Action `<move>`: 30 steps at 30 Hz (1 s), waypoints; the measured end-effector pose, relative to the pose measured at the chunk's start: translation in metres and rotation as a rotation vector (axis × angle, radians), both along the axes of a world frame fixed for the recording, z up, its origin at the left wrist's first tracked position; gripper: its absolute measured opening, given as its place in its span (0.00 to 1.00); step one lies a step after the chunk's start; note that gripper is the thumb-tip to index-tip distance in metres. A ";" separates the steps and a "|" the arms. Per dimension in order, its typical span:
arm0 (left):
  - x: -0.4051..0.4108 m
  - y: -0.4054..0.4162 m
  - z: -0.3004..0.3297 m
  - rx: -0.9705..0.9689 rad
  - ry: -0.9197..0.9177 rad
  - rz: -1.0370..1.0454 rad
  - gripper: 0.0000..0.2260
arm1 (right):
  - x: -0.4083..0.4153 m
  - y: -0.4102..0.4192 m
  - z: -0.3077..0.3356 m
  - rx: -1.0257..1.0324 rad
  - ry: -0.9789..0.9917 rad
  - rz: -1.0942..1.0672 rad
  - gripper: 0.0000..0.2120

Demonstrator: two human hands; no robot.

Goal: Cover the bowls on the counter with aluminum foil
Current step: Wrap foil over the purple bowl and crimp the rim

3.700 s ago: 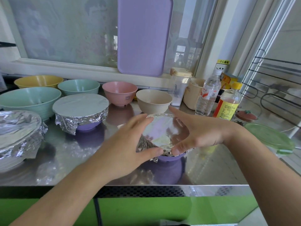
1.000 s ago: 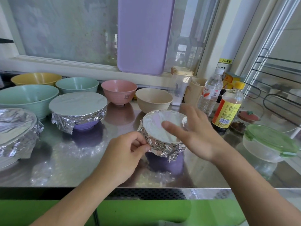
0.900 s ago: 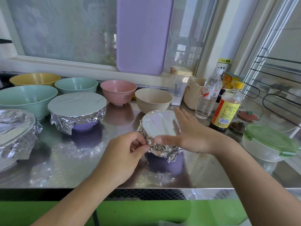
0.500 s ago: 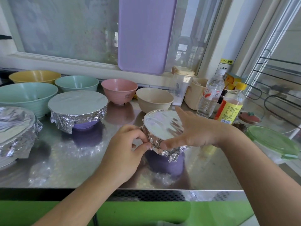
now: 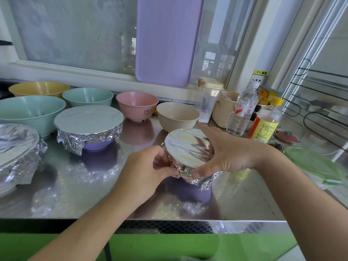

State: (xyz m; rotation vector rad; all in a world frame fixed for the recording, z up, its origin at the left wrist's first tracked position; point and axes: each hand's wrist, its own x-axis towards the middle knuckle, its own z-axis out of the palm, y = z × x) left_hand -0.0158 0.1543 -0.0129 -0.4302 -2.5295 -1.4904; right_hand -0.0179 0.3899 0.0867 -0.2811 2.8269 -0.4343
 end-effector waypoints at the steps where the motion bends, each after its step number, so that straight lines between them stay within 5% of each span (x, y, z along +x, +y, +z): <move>1: 0.001 0.001 0.000 0.008 -0.025 -0.011 0.11 | 0.000 0.000 0.000 -0.008 -0.004 0.007 0.74; 12: 0.016 -0.005 0.003 -0.159 -0.074 0.022 0.09 | 0.000 0.001 0.001 -0.016 -0.014 0.022 0.73; 17: 0.019 -0.004 0.003 0.034 -0.006 0.065 0.21 | -0.002 0.001 0.000 -0.030 -0.011 0.028 0.73; 25: 0.018 0.006 0.004 0.061 0.006 0.114 0.07 | -0.002 0.002 -0.001 -0.024 -0.012 0.032 0.71; 30: 0.016 0.004 0.003 0.087 -0.010 0.101 0.09 | -0.003 0.003 -0.001 -0.050 -0.019 0.050 0.72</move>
